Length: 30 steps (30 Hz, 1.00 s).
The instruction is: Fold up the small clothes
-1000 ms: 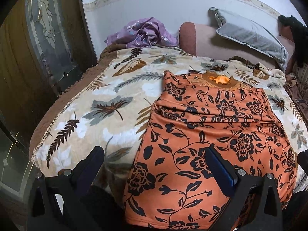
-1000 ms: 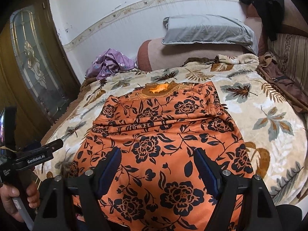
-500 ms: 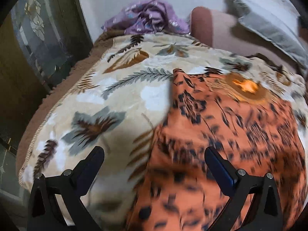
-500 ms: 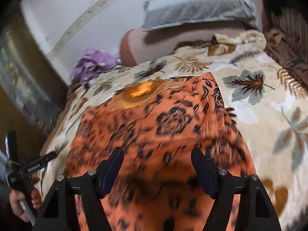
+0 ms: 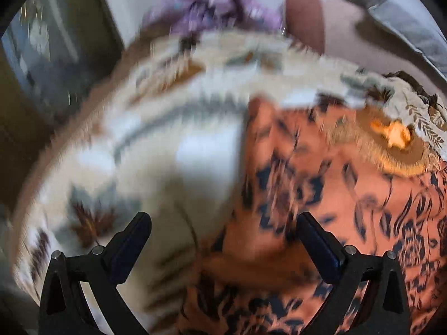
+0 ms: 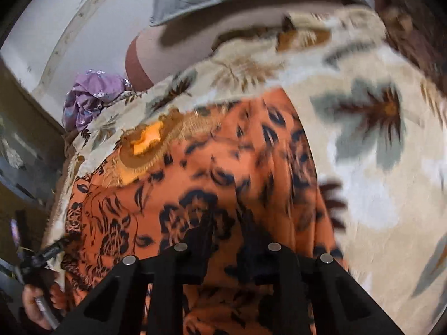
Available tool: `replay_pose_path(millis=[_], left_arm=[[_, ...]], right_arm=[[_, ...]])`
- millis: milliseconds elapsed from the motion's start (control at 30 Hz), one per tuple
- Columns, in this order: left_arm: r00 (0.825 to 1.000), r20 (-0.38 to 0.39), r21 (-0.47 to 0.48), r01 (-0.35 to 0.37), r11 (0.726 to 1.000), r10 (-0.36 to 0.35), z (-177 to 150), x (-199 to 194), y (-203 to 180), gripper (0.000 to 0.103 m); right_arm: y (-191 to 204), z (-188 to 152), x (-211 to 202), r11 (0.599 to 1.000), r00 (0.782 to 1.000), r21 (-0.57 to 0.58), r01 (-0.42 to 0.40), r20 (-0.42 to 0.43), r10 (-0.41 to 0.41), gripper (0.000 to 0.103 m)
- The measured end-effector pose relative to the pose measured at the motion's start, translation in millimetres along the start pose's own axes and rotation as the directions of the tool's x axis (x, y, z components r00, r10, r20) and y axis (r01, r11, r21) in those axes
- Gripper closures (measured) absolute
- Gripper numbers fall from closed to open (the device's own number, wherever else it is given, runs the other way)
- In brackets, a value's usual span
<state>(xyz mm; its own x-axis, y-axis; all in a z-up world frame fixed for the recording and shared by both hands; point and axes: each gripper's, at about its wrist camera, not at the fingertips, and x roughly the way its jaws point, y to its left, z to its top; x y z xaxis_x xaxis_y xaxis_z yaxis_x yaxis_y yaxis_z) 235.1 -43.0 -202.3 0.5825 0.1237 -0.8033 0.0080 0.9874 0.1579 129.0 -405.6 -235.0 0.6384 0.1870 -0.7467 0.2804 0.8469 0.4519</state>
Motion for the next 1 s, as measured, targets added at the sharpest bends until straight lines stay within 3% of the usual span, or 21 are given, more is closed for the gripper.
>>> replay_pose_path(millis=[133,200,267,367,533,733,767,833,867,1000], left_arm=[[1.000,-0.005,0.003,-0.025,1.000,0.025,30,17,-16,0.000],[0.996,-0.068,0.025,-0.049,0.999,0.050,37,40,-24,0.000],[0.986,-0.159,0.037,-0.036,0.999,0.042,37,63,-28,0.000],[0.989,-0.145,0.021,-0.012,1.000,0.015,35,47,-18,0.000],[1.000,0.013,0.082,-0.014,0.997,0.013,10,-17,-4,0.000],[0.990,0.143,0.129,-0.005,0.992,-0.013,-42,-95,9,0.000],[0.987,0.159,0.132,-0.004,0.991,-0.018,-51,-108,12,0.000],[0.982,0.187,0.130,-0.009,0.992,-0.016,-63,-129,15,0.000],[0.980,0.197,0.125,-0.005,0.992,-0.019,-68,-140,17,0.000],[0.970,0.239,0.121,0.007,0.993,-0.036,-84,-169,25,0.000]], right_arm=[[18,18,34,1.000,0.999,-0.008,-0.007,-0.044,0.007,0.077],[20,21,54,1.000,0.998,-0.006,0.018,-0.066,-0.019,0.077],[22,25,52,1.000,0.998,-0.010,0.030,-0.055,-0.030,0.077],[23,22,34,1.000,0.999,0.009,0.009,-0.053,-0.008,0.077],[17,-6,-17,0.999,0.997,0.012,-0.052,-0.048,0.052,0.077],[27,-64,-86,0.998,0.999,-0.048,-0.037,-0.013,0.037,0.076],[30,-71,-93,0.998,1.000,-0.058,-0.030,-0.007,0.030,0.073],[40,-91,-112,0.996,0.999,-0.088,-0.022,0.021,0.024,0.051],[43,-99,-121,0.995,0.999,-0.095,-0.025,0.045,0.029,0.027],[61,-124,-150,0.991,0.992,-0.130,-0.032,0.116,0.047,0.025]])
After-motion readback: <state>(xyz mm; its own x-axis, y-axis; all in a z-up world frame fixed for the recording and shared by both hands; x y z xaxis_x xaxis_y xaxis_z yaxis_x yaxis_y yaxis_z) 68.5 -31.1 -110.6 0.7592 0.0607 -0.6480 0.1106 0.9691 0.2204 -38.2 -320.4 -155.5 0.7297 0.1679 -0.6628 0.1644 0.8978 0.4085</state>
